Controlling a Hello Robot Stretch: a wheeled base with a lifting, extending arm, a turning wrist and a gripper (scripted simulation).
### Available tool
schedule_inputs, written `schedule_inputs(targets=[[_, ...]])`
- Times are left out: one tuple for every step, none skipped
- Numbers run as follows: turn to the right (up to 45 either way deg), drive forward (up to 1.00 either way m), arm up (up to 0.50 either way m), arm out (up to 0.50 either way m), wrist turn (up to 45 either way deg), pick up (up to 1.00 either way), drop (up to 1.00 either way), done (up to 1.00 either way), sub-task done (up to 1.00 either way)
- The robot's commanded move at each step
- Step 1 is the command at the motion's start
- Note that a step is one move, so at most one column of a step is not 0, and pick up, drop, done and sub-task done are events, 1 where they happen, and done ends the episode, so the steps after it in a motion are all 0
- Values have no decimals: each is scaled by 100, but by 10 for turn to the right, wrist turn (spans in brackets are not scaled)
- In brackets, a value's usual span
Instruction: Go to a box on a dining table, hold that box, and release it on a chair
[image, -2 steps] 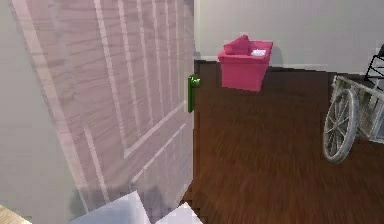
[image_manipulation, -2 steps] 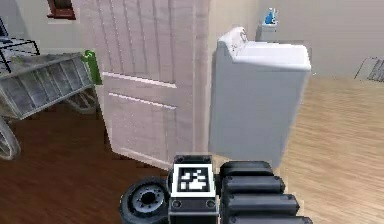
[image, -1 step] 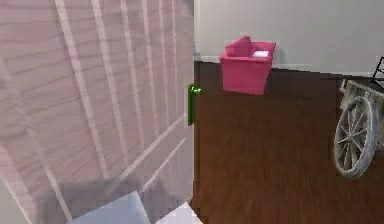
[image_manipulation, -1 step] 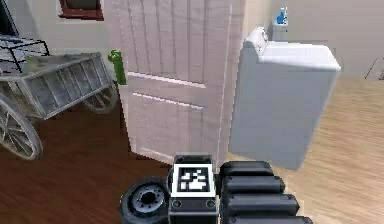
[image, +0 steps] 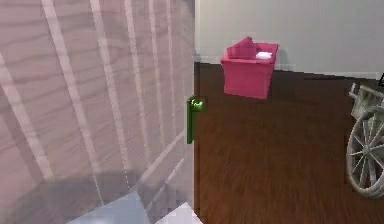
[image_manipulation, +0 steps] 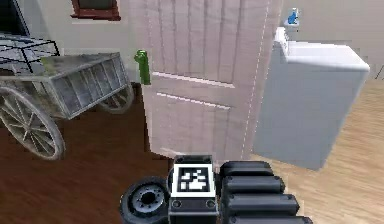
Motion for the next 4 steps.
schedule_inputs(targets=[[450,0,0,0,0,0,0,0,0],[30,0,0,0,0,0,0,0,0],[0,65,0,0,0,0,0,0,0],[-240,0,0,0,0,0,0,0,0]])
